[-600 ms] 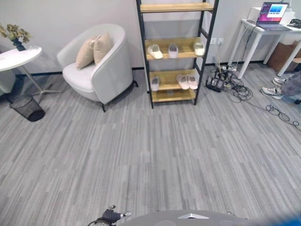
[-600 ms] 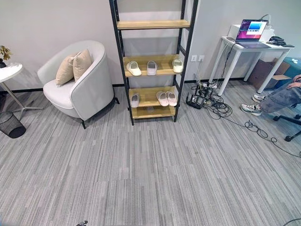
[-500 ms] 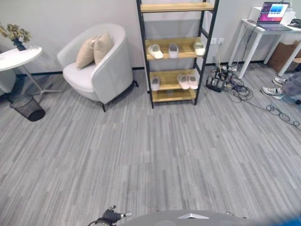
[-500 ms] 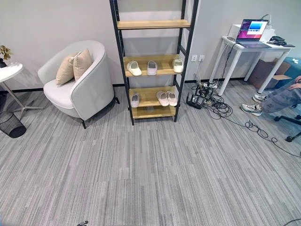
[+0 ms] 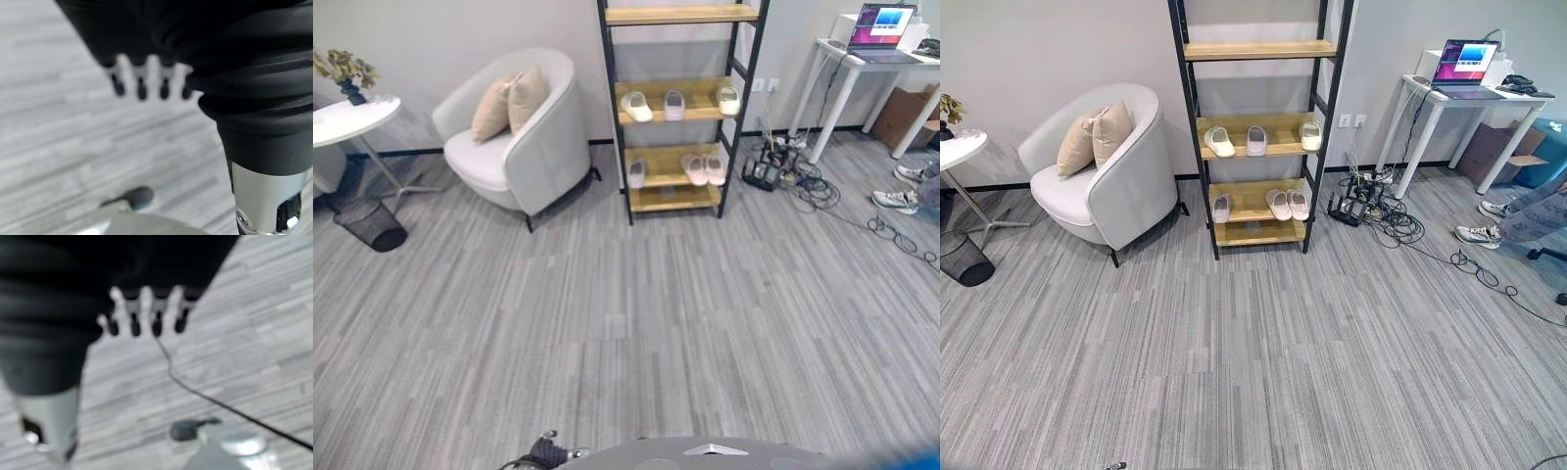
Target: Arrange the slippers neatly on the shoe rack.
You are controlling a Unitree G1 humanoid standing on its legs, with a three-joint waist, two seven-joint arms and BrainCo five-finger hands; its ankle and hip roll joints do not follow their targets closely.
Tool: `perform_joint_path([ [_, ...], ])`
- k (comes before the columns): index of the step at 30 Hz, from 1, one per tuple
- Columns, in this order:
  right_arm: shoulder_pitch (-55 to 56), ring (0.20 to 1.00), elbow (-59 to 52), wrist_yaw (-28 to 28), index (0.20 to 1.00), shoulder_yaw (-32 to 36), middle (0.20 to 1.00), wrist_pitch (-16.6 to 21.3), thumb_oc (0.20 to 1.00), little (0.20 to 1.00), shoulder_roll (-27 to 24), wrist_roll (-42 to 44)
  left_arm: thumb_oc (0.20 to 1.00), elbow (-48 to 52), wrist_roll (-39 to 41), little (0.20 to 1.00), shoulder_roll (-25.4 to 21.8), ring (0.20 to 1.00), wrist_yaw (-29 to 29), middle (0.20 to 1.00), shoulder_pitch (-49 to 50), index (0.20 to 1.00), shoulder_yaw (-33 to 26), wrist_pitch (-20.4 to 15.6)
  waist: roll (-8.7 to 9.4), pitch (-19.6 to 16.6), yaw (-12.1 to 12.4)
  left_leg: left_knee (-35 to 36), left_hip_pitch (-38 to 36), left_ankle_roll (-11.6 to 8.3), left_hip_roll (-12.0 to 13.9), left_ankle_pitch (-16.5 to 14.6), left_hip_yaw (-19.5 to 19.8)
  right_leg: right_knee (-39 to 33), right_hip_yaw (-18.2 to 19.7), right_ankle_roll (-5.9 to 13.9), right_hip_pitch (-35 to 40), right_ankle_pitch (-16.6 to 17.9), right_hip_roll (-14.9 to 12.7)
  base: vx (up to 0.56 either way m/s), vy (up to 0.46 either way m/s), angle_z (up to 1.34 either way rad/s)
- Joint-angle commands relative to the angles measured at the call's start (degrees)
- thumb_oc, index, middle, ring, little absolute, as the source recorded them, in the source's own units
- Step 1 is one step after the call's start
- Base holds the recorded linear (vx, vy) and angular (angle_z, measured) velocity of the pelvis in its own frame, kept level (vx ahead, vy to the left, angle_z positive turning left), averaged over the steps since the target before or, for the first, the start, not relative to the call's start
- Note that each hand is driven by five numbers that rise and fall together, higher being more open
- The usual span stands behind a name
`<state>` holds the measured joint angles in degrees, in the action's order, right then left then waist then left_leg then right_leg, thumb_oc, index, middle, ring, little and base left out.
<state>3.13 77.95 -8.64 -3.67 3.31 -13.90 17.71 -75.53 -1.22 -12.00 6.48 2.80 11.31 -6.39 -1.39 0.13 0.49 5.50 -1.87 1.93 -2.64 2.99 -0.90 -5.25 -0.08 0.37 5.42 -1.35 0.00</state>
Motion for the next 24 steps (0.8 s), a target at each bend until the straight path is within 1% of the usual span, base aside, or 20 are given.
perform_joint_path([
  [1, -1.43, 1.000, 0.41, 0.07, 1.000, -1.13, 1.000, 0.19, 1.000, 1.000, 0.44, -0.84, 1.000, -1.22, -0.87, 1.000, 0.32, 1.000, 0.00, 1.000, -4.03, 1.000, 0.41, -0.21, 1.37, 1.19, 0.27, -0.50, -3.53, -2.28, 3.38, -5.29, 1.85, 2.50, -0.60, 4.44, -1.71, 0.31, -4.73, 0.08, -0.111, -0.01],
  [4, -1.73, 1.000, 0.19, 0.02, 1.000, -1.58, 1.000, 0.19, 1.000, 1.000, 0.35, -1.16, 1.000, -0.67, -0.05, 1.000, 0.39, 1.000, 0.21, 1.000, -4.65, 1.000, 0.62, -0.33, 0.95, 1.50, -0.06, -0.50, -3.86, -2.46, 3.92, -5.18, 1.50, 3.21, -0.03, 4.03, -2.04, -0.26, -4.18, 0.06, -0.103, -0.05],
  [6, -2.07, 1.000, -0.53, -0.39, 1.000, -2.12, 1.000, 0.61, 1.000, 1.000, 0.32, -1.52, 1.000, -0.01, 0.59, 1.000, 0.77, 1.000, 0.43, 1.000, -5.30, 1.000, 1.08, -0.47, 0.45, 1.89, -0.51, -0.81, -4.28, -2.96, 4.78, -5.00, 0.97, 3.99, 0.75, 3.32, -2.41, -1.02, -3.25, 0.06, -0.133, -0.11],
  [7, -2.07, 1.000, -0.53, -0.39, 1.000, -2.12, 1.000, 0.60, 1.000, 1.000, 0.32, -1.52, 1.000, -0.01, 0.59, 1.000, 0.77, 1.000, 0.44, 1.000, -5.31, 1.000, 1.08, -0.47, 0.45, 1.90, -0.50, -0.81, -4.29, -2.97, 4.78, -5.01, 0.96, 4.00, 0.76, 3.32, -2.41, -1.03, -3.24, 0.05, -0.151, -0.11],
  [11, -1.88, 1.000, -1.47, -0.95, 1.000, -3.62, 1.000, 1.11, 1.000, 1.000, 0.74, -2.73, 1.000, 0.61, 1.27, 1.000, 1.38, 1.000, 0.83, 1.000, -5.81, 1.000, 1.85, -0.48, 0.28, 2.53, -0.91, -2.41, -4.29, -3.94, 6.37, -5.06, 0.62, 4.88, 1.09, 2.22, -2.44, -2.21, -1.71, 0.04, -0.134, -0.10],
  [14, -1.73, 1.000, -1.95, -1.26, 1.000, -3.97, 1.000, 1.27, 1.000, 1.000, 0.94, -2.96, 1.000, 0.81, 1.45, 1.000, 1.70, 1.000, 1.04, 1.000, -5.83, 1.000, 2.22, -0.42, 0.23, 2.69, -1.04, -2.97, -4.10, -4.33, 6.91, -4.97, 0.64, 5.16, 1.06, 1.97, -2.51, -2.59, -1.21, 0.03, -0.098, -0.03],
  [15, -1.63, 1.000, -2.10, -1.50, 1.000, -4.14, 1.000, 2.24, 1.000, 1.000, 0.41, -2.88, 1.000, 0.88, 0.94, 1.000, 1.67, 1.000, 1.19, 1.000, -5.67, 1.000, 2.50, -0.37, 0.18, 2.70, -0.81, -3.22, -4.01, -4.53, 7.22, -4.91, 0.86, 5.15, 0.82, 1.69, -2.33, -2.84, -0.98, 0.06, -0.163, -0.01],
  [17, -1.56, 1.000, -1.78, -1.39, 1.000, -3.86, 1.000, 1.94, 1.000, 1.000, -0.38, -2.91, 1.000, 0.91, 0.54, 1.000, 2.32, 1.000, 1.31, 1.000, -5.25, 1.000, 3.17, -0.29, 0.27, 2.91, -0.93, -5.36, -3.48, -5.13, 8.11, -5.36, 1.14, 5.58, 0.60, 1.10, -2.09, -3.61, -0.26, 0.07, -0.233, 0.12],
  [18, -1.99, 1.000, -1.59, -1.74, 1.000, -4.07, 1.000, 1.73, 1.000, 1.000, -1.15, -4.12, 1.000, 0.74, 0.03, 1.000, 2.43, 1.000, 1.27, 1.000, -5.72, 1.000, 4.17, -0.17, 0.68, 4.43, -0.88, -15.01, 0.68, -5.98, 7.86, -3.95, 1.38, 6.40, 0.78, 0.22, -1.60, -4.06, 0.14, 0.01, -0.249, 0.20],
  [19, -2.28, 1.000, -1.82, -1.87, 1.000, -4.05, 1.000, 1.73, 1.000, 1.000, -1.54, -4.33, 1.000, 0.95, -0.24, 1.000, 2.29, 1.000, 1.35, 1.000, -6.19, 1.000, 4.55, -0.09, 0.96, 5.55, -0.86, -21.26, 4.57, -6.18, 7.61, -1.79, 2.02, 6.76, 0.50, -0.18, -1.66, -3.92, -0.04, -0.02, -0.283, 0.22],
  [20, -2.76, 1.000, -2.09, -1.96, 1.000, -4.21, 1.000, 1.47, 1.000, 1.000, -2.42, -4.70, 1.000, 1.31, -0.89, 1.000, 1.99, 1.000, 1.29, 1.000, -6.91, 1.000, 5.23, -0.01, 1.44, 7.00, -0.96, -29.54, 9.81, -6.07, 7.64, 1.38, 0.71, 7.10, -0.29, -0.96, -1.49, -4.01, -0.49, -0.01, -0.167, 0.28],
  [21, -3.05, 1.000, -1.80, -2.00, 1.000, -4.51, 1.000, 1.17, 1.000, 1.000, -2.93, -4.99, 1.000, 1.46, -1.38, 1.000, 1.84, 1.000, 1.32, 1.000, -7.04, 1.000, 5.54, 0.04, 1.58, 7.56, -0.59, -31.50, 11.95, -5.35, 6.55, 0.83, 0.05, 7.25, -0.41, -1.12, -1.31, -4.13, -0.79, 0.08, -0.104, 0.37],
  [22, -3.60, 1.000, -1.45, -1.95, 1.000, -4.93, 1.000, 0.91, 1.000, 1.000, -3.51, -5.61, 1.000, 1.41, -1.67, 1.000, 1.96, 1.000, 1.34, 1.000, -6.86, 1.000, 5.63, -0.14, 1.45, 7.98, 0.32, -30.80, 16.08, -4.42, 3.15, -1.34, -0.18, 7.05, -0.25, -0.79, -0.78, -4.57, -1.08, 0.26, 0.028, 0.38],
  [23, -3.71, 1.000, -1.23, -1.85, 1.000, -5.12, 1.000, 1.04, 1.000, 1.000, -3.42, -5.99, 1.000, 0.58, -1.62, 1.000, 2.32, 1.000, 1.49, 1.000, -6.08, 1.000, 5.20, -0.29, 1.17, 7.67, 1.56, -23.52, 16.70, -3.58, 0.71, -2.91, 0.58, 6.03, 0.05, 0.11, 1.00, -5.43, -1.15, 0.24, 0.049, 0.36],
  [24, -3.71, 1.000, -1.23, -1.85, 1.000, -5.12, 1.000, 1.04, 1.000, 1.000, -3.42, -5.99, 1.000, 0.58, -1.62, 1.000, 2.32, 1.000, 1.49, 1.000, -6.08, 1.000, 5.20, -0.29, 1.18, 7.69, 1.56, -23.48, 16.65, -3.57, 0.69, -2.89, 0.57, 6.02, 0.05, 0.11, 1.03, -5.43, -1.16, 0.35, 0.107, 0.25],
])
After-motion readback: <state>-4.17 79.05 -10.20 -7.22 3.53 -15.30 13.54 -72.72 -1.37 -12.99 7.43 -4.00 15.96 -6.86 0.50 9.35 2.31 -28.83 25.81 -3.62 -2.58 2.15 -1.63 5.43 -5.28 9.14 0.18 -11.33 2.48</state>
